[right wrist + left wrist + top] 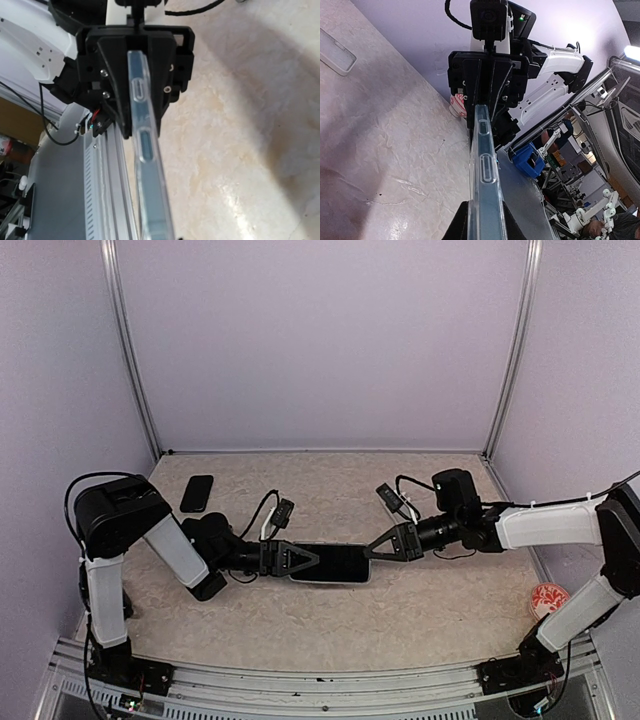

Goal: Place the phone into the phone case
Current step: Press the phone with the phone case at the bottom corners of the phone case.

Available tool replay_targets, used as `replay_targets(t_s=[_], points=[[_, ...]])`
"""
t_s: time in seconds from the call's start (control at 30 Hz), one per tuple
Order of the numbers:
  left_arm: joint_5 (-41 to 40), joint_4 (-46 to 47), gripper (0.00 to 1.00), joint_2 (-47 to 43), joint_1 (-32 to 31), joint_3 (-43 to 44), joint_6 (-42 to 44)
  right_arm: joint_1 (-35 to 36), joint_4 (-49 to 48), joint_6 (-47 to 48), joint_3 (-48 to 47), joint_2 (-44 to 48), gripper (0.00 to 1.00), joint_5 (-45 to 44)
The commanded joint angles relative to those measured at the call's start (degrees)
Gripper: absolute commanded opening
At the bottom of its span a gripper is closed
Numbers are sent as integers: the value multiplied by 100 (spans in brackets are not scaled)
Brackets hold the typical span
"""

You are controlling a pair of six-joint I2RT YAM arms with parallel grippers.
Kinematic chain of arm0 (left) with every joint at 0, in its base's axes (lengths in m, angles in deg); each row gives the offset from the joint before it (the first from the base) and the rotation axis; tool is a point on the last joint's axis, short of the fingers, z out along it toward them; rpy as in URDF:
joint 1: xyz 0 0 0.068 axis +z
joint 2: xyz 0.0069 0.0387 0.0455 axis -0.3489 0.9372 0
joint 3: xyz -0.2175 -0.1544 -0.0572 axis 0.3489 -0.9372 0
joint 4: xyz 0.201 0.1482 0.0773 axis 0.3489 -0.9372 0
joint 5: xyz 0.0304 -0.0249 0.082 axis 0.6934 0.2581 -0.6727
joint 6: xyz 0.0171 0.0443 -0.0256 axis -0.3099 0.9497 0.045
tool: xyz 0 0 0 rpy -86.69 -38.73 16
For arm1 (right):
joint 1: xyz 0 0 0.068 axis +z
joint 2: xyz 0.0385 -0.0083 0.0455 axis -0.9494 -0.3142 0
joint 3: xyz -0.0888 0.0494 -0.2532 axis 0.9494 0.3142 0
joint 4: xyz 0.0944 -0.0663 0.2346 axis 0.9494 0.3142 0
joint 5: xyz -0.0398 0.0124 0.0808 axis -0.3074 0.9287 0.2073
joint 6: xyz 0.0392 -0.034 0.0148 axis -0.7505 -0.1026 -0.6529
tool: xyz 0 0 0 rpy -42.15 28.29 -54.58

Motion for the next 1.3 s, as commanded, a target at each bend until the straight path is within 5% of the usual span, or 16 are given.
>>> replay_targets(t_s=[0.0,0.6,1.27], points=[[15,265,12,-99,-24,169,123,19,152,81,-122,222,0,-269],[-37,287,0,-56,-28,102,254,24,-1,22,-17,231,0,-336],[-129,-202,0,-991,59,-34,554,17,190,-60,14,835,46,-279]])
